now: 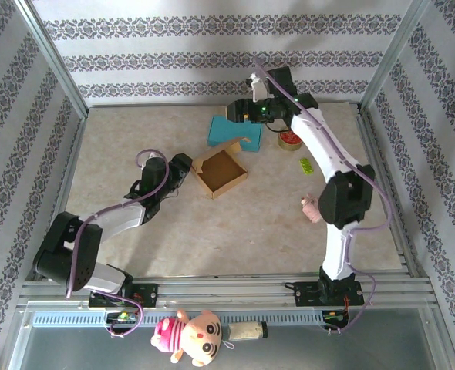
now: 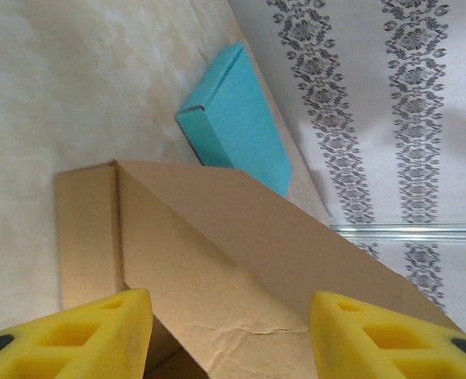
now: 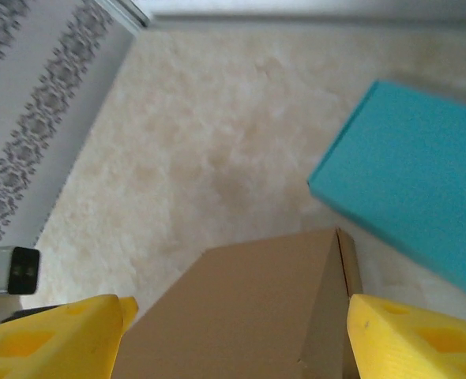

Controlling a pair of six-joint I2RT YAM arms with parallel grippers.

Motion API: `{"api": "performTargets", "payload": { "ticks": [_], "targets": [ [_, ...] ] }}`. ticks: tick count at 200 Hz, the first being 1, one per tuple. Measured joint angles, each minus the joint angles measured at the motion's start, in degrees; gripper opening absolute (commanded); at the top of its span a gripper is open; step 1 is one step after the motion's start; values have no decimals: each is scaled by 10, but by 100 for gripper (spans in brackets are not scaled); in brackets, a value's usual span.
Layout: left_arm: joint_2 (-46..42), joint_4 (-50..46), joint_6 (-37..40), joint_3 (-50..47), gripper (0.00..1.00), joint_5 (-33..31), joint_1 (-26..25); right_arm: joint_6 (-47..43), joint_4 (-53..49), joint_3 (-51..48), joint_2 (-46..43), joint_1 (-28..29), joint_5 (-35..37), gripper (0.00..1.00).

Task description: Fold the paper box

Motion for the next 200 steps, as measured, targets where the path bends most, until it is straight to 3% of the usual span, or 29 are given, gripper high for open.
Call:
{"api": "performTargets", "payload": {
  "ticks": [29, 62, 92, 121, 156, 184, 200],
  "targets": [
    [18, 32, -36, 0, 57, 2, 0, -1, -72, 42, 51, 0, 0, 73],
    [43, 67, -66, -1, 57, 11, 0, -5, -106, 40, 60, 4, 0, 58],
    [78, 85, -69, 1, 39, 38, 0, -5, -107, 14, 60, 10, 0, 48],
    [103, 97, -69, 3, 25, 59, 0, -6, -103, -38, 60, 10, 0, 44],
    [121, 103, -68, 3, 17, 64, 0, -6, -90, -86, 60, 10, 6, 43],
    [130, 117, -68, -4, 16, 66, 0, -6, -85, -98, 60, 13, 16, 45],
    [129, 119, -64, -5, 21, 66, 0, -5, -81, -98, 58, 13, 22, 49]
  ]
}}
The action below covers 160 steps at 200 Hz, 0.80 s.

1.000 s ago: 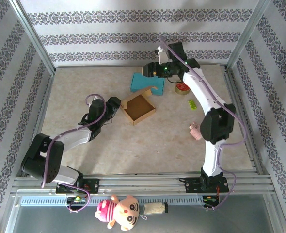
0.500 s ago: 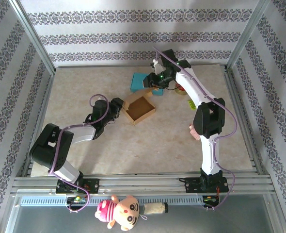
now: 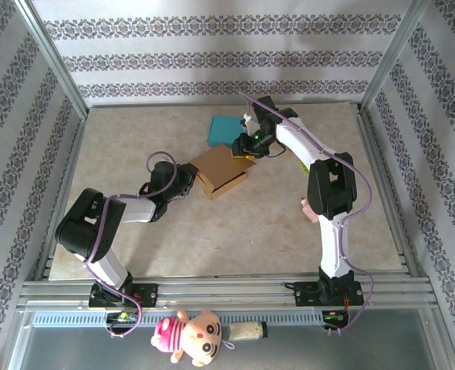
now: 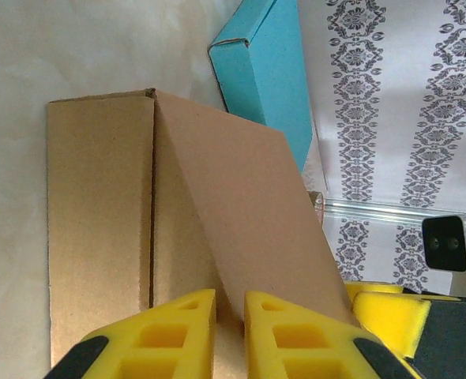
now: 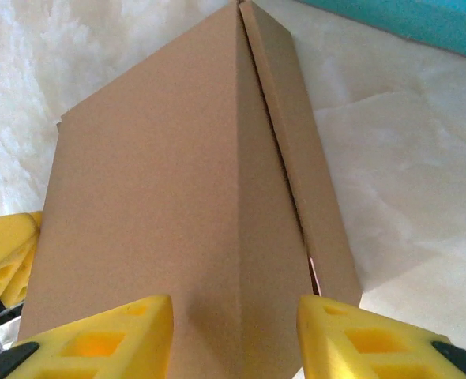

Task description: Fold the paper box

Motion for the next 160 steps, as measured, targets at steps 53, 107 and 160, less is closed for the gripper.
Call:
{"api": "performTargets", "payload": {
  "ticks": [53, 107, 160],
  "targets": [
    [-121, -127, 83, 14, 48, -55, -6, 18, 21, 0, -52, 1, 48, 58],
    [-138, -202, 133, 47, 45, -70, -14, 11, 26, -4, -57, 16, 90, 56],
    [-82, -221, 141, 57, 28, -56, -58, -22, 29, -55, -46, 35, 170, 49]
  ]
}}
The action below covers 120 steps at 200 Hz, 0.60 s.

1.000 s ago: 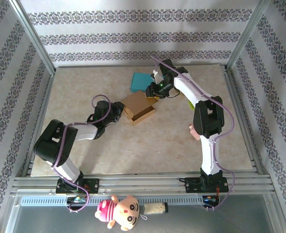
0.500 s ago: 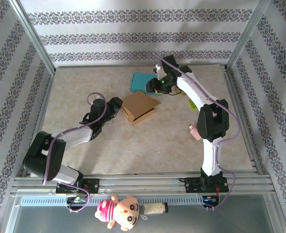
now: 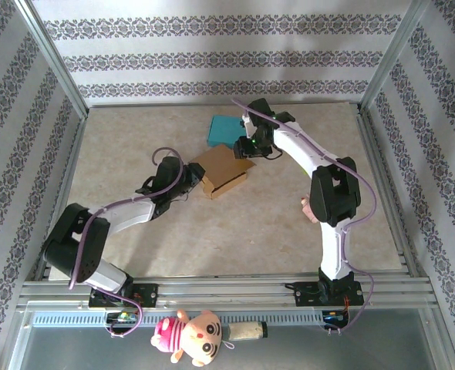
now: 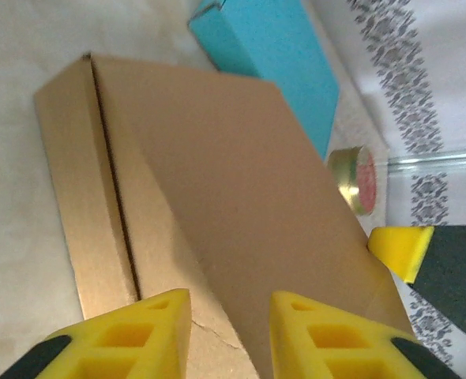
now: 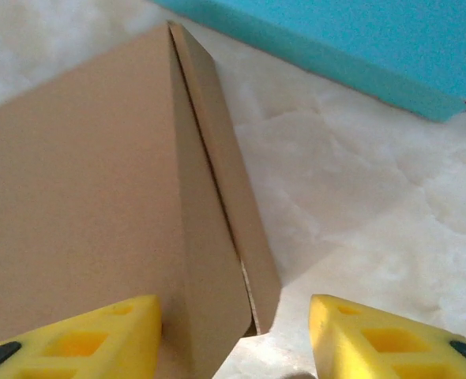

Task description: Fold the paper box

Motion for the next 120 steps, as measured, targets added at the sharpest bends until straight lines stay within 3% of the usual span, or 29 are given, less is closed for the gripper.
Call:
{"api": "performTargets", "payload": {
  "ticks": [78, 120],
  "targets": [
    [61, 9, -10, 2, 20, 2, -18, -21, 22, -34, 9, 15, 56, 48],
    [21, -16, 5, 2, 41, -25, -18, -18, 22, -34, 2, 15, 45, 59]
  ]
}}
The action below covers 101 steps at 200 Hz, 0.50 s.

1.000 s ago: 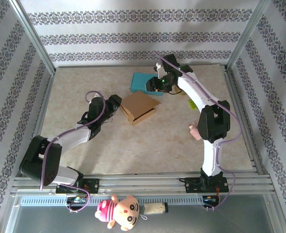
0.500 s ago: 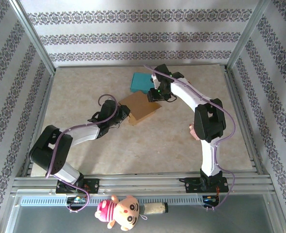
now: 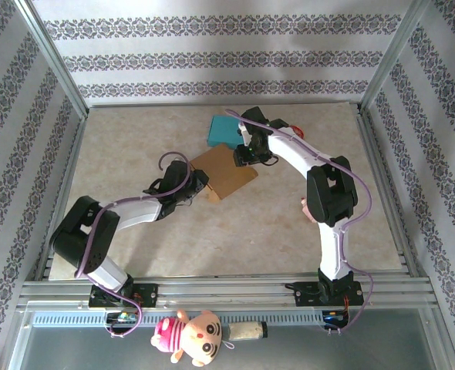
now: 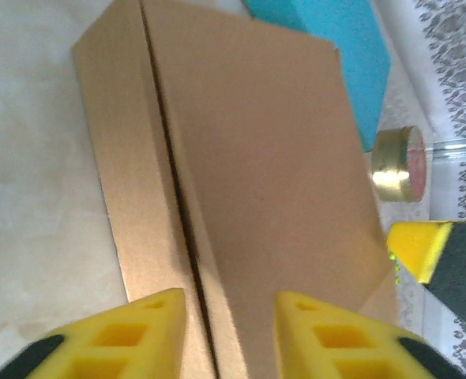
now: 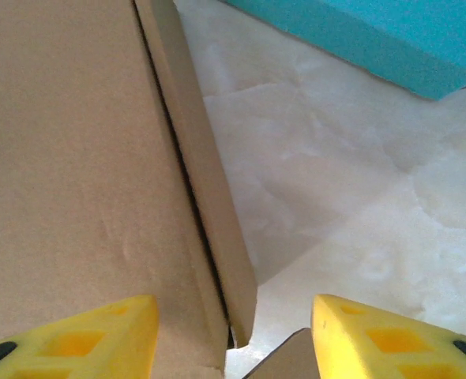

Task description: Fold the paper box

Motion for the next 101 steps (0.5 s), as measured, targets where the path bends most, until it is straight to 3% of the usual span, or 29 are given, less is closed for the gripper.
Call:
{"api": "performTargets", "payload": {
  "ticks": [43, 101],
  "targets": [
    [-42, -26, 21, 16, 53, -36, 0, 4, 6, 23, -5, -1, -23, 59],
    [8, -28, 28, 18, 55, -38, 0, 3, 31, -1, 22, 0, -11, 52]
  ]
}}
